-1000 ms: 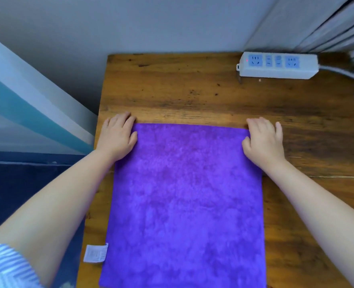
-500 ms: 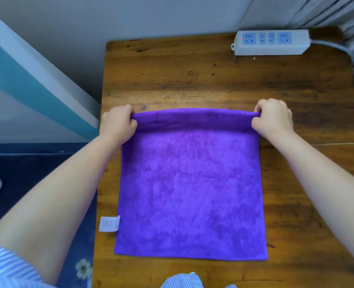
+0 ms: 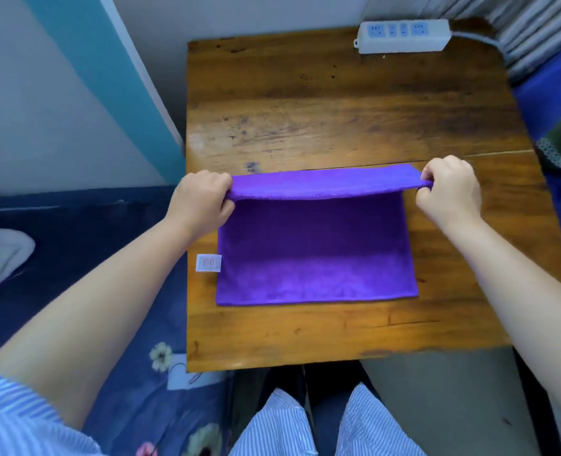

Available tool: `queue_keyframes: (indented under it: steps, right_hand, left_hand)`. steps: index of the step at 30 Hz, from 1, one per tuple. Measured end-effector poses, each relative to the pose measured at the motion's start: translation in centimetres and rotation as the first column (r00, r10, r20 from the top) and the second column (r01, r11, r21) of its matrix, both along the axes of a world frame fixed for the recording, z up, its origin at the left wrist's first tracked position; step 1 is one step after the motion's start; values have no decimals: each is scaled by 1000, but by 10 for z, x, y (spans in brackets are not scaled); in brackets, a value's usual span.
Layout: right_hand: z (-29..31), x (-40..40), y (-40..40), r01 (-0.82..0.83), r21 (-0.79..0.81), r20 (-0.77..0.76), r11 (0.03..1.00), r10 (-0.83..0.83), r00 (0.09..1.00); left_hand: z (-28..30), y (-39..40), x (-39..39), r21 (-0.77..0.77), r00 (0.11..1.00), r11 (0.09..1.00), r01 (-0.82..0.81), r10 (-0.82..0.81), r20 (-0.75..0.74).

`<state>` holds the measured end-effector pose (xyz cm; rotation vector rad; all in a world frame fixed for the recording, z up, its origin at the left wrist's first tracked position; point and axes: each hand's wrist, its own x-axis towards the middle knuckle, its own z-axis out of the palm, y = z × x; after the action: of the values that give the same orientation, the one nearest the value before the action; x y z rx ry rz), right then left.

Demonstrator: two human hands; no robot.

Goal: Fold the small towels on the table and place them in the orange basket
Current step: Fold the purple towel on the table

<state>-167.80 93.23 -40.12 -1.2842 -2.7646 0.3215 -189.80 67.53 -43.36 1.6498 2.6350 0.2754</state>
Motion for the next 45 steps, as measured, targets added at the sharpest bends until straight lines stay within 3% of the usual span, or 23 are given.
queue_keyframes:
  steps: [9, 18, 23, 29, 33, 36, 38, 42, 45]
  right_hand:
    - [-17, 70, -40, -131, -45, 71, 990, 134, 988]
    - [-39, 101, -49, -227, 12, 7, 974, 227, 974]
    - [-55, 115, -57, -327, 45, 43, 944, 325, 945]
    - [-79, 127, -69, -376, 23, 160, 926, 368, 916]
    - [-84, 130, -72, -374, 39, 153, 927, 364, 919]
    - [-82, 126, -79, -335, 97, 60, 937, 331, 942]
    - [-81, 104, -86, -352, 125, -25, 928, 357, 934]
    - [-87, 29, -103, -464, 51, 29, 884, 464, 886]
    - [-97, -13, -106, -501, -111, 99, 858, 511, 854]
  left_hand:
    - [-17, -63, 49, -89, 965, 964, 252, -257, -49]
    - [-34, -80, 83, -180, 934, 930, 321, -342, -102]
    - [-41, -84, 98, -319, 944, 905, 281, -320, -76]
    - [-45, -82, 108, -483, 989, 868, 113, -147, -34]
    - [-38, -82, 115, -657, 1000, 754, 11, -26, -13]
    - [-33, -79, 120, -516, 997, 855, 50, -74, -26]
    - [-37, -69, 118, -336, 998, 941, 44, -59, -34]
    - [-47, -10, 119, -161, 977, 982, -102, 129, 169]
    - [-54, 33, 113, -251, 937, 950, -187, 249, 245]
